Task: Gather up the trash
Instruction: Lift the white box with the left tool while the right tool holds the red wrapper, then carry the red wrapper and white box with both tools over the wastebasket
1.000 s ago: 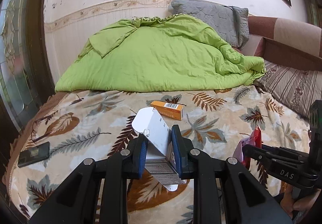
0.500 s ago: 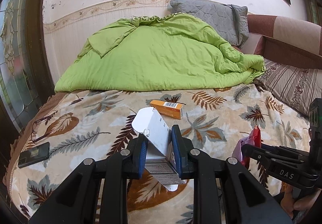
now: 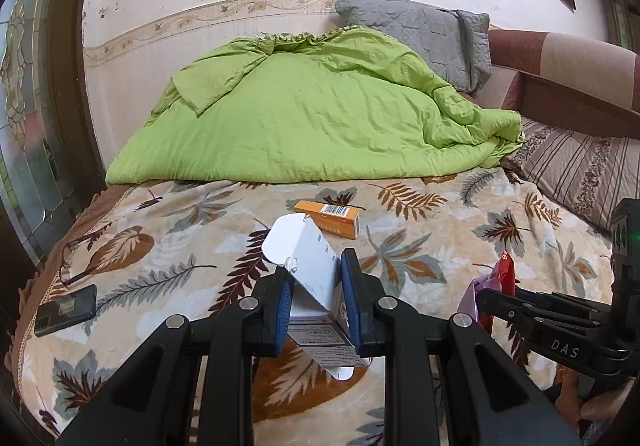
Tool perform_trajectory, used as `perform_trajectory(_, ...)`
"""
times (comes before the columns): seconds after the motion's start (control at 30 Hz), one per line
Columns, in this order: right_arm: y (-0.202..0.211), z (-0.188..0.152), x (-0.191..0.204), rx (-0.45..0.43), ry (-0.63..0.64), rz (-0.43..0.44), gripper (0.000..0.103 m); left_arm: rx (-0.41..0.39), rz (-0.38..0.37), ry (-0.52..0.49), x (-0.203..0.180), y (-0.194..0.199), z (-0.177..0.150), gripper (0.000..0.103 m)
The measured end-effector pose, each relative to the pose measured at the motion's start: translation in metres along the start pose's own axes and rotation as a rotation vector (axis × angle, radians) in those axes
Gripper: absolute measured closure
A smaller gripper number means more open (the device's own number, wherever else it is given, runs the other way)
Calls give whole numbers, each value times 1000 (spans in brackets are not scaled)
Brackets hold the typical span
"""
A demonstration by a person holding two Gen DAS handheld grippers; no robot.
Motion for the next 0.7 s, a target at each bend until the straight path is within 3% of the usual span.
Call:
perform_trajectory(0.27,15,-3,-7,0,-54,24,69,-10,-45,12,-4,7,4,81)
perform_trajectory(0.57,89,5,-43,-79,-141,-14,69,-68,-199,-9,-46,36,19,81)
perform_trajectory(0.7,130,8,-68,-123,-166,-72,69,-62,-326,-26,-87,47,20,81)
Point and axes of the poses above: each gripper's, at about its wrist camera, not at the fingertips, and y roughly against the way its jaws point, x to its left, z to its top, the point moved 10 cm from there along -y, roughly the way its jaws point, and after that the axes turned 3 degrees about -y, right-handed, at the moved point
